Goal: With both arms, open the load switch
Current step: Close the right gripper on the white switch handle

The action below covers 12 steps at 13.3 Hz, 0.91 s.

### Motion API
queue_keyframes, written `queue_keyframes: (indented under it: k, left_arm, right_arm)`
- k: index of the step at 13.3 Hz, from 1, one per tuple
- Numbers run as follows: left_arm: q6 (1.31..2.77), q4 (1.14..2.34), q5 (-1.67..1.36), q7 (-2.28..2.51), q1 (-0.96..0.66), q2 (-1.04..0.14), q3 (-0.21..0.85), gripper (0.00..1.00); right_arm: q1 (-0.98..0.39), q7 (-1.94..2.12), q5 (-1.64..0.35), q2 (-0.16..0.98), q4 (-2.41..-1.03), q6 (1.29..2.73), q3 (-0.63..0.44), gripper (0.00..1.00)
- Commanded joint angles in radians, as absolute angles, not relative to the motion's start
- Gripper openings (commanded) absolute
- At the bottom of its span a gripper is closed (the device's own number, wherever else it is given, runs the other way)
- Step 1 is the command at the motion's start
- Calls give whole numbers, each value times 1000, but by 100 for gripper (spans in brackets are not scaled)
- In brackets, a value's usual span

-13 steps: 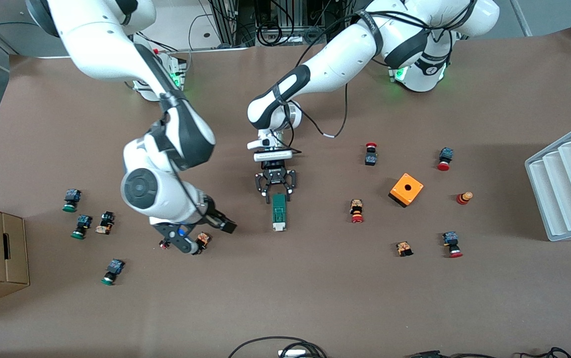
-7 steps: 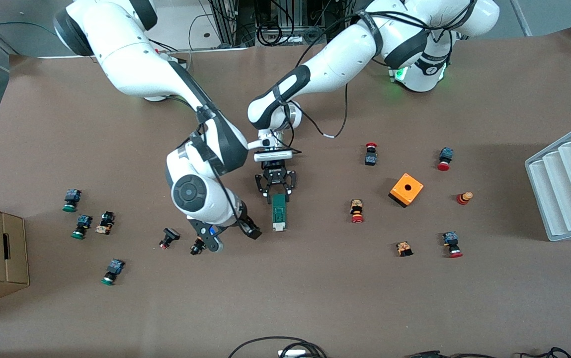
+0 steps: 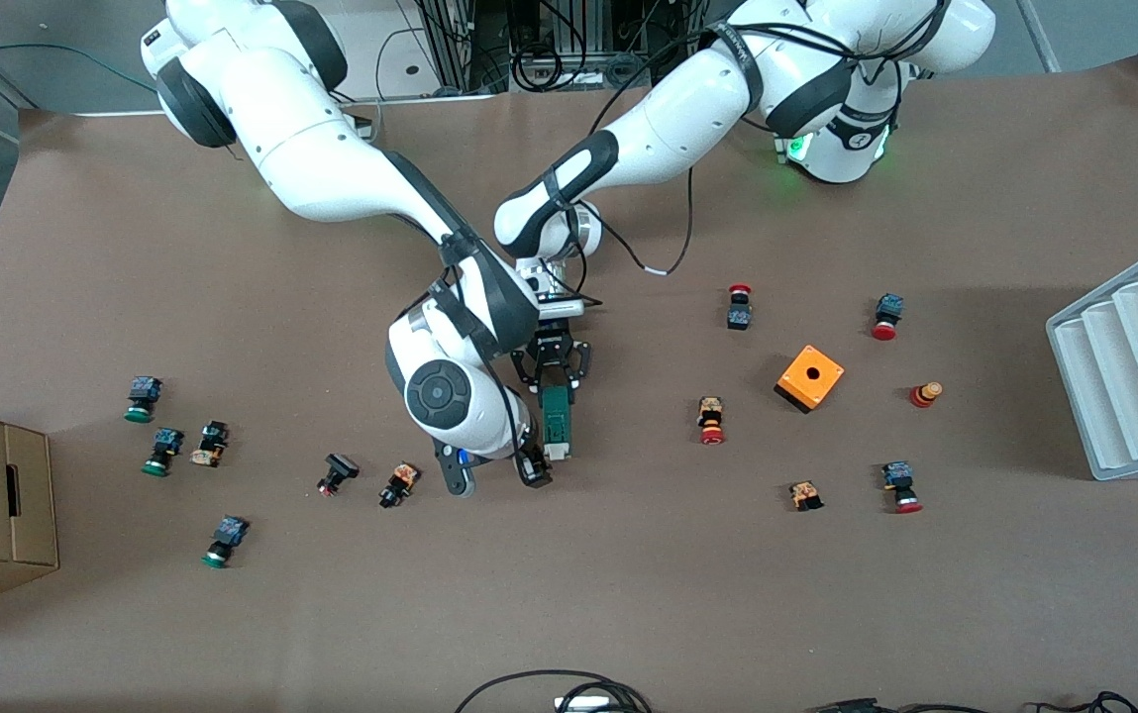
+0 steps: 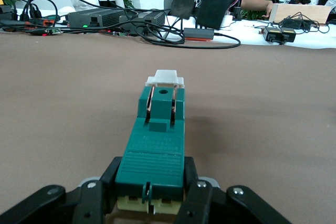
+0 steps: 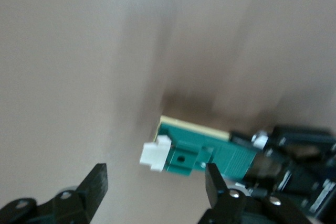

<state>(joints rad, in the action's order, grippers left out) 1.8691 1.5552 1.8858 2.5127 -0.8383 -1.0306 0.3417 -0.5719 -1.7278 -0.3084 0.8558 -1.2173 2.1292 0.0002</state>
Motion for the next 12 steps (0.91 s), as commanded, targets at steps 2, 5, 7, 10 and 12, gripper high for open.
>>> queue_keyframes:
  k: [2, 5, 7, 10, 12]
  left_arm:
    - [1858, 1531, 1899, 2526, -844, -1048, 347, 48]
    - [1858, 1531, 1899, 2525, -844, -1048, 347, 48]
    - [1858, 1531, 1899, 2525, -844, -1048, 347, 48]
    - [1859, 1531, 1899, 2523, -844, -1048, 347, 52]
    - [1859, 1531, 1899, 2523, -844, -1048, 347, 55]
  right_arm:
    - [-566, -1755, -428, 920, -1137, 2135, -23, 83]
    - [-581, -1776, -428, 937, -1140, 2184, -20, 73]
    - [-577, -1778, -430, 939, -1143, 2184, -20, 70]
    - [-569, -1779, -430, 950, -1143, 2206, -18, 61]
    - [-566, -1781, -451, 959, -1149, 2206, -18, 56]
